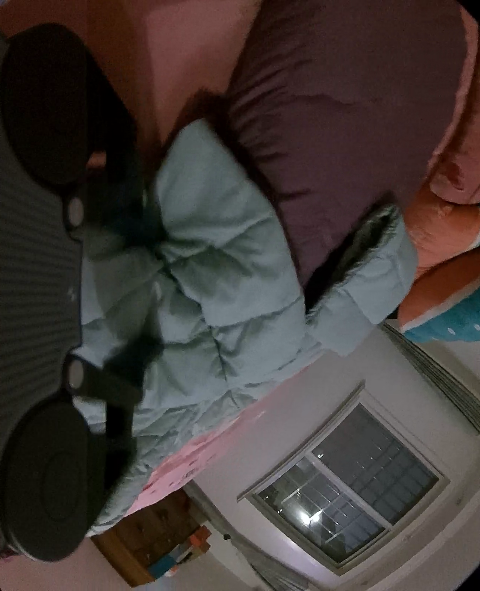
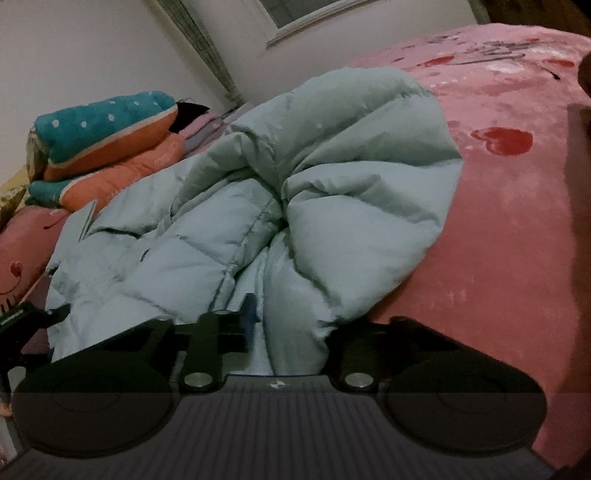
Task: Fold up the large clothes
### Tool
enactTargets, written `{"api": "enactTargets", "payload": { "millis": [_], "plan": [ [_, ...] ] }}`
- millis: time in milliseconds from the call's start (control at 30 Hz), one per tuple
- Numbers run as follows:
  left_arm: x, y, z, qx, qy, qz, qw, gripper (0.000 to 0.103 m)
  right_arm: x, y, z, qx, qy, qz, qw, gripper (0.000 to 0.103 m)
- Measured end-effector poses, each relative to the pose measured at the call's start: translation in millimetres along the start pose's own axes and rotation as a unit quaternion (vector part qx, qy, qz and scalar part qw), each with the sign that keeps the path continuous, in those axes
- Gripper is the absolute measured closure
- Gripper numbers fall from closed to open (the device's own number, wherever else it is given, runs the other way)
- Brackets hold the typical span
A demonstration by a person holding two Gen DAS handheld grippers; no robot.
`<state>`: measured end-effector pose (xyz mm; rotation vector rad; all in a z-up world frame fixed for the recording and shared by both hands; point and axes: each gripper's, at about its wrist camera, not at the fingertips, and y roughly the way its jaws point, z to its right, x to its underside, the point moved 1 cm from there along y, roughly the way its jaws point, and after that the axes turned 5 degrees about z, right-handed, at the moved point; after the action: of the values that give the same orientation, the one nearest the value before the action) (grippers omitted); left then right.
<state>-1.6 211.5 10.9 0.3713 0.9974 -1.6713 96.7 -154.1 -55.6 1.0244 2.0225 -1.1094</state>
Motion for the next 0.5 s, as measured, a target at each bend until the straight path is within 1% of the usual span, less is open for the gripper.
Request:
{"api": "enactTargets", "payload": {
  "millis": [33, 67, 100, 200, 267, 333, 433, 500],
  "plan": [
    [1.0, -0.6, 1.4, 0.001, 0.003, -0.002, 1.0000, 0.070, -3.0, -2.7, -2.0, 0.007, -0.009, 0.004, 1.000, 0.081],
    [2.6, -1.9, 4.4, 0.001, 0.010, -0.001, 0.9999, 0.079, -5.4, -4.7, -6.1, 0.018, -0.023, 0.010, 1.000, 0.086],
    [4.1, -3.3, 7.6, 0.001, 0.018, 0.000, 0.9998, 0.084, -8.8, -9.4, -13.3, 0.034, -0.047, 0.022, 0.998, 0.089],
    [7.5, -6.1, 16.2, 0.008, 0.038, 0.004, 0.9992, 0.091, -24.0, -26.5, -32.2, 0.065, -0.102, 0.067, 0.990, 0.092],
    [9.7, -7.0, 21.8, 0.012, 0.049, 0.004, 0.9987, 0.093, -36.7, -40.6, -39.2, 0.083, -0.119, 0.100, 0.984, 0.093],
    [11.6, -7.9, 25.4, 0.019, 0.055, 0.002, 0.9983, 0.094, -53.5, -57.6, -40.6, 0.111, -0.132, 0.140, 0.975, 0.093],
    [14.0, -5.9, 30.5, 0.027, 0.064, -0.005, 0.9976, 0.094, -80.5, -89.5, -28.1, 0.152, -0.113, 0.194, 0.963, 0.093],
    [16.0, -3.1, 33.4, 0.030, 0.071, -0.011, 0.9969, 0.094, -96.0, -109.3, -15.3, 0.185, -0.099, 0.226, 0.951, 0.093]
  ]
}}
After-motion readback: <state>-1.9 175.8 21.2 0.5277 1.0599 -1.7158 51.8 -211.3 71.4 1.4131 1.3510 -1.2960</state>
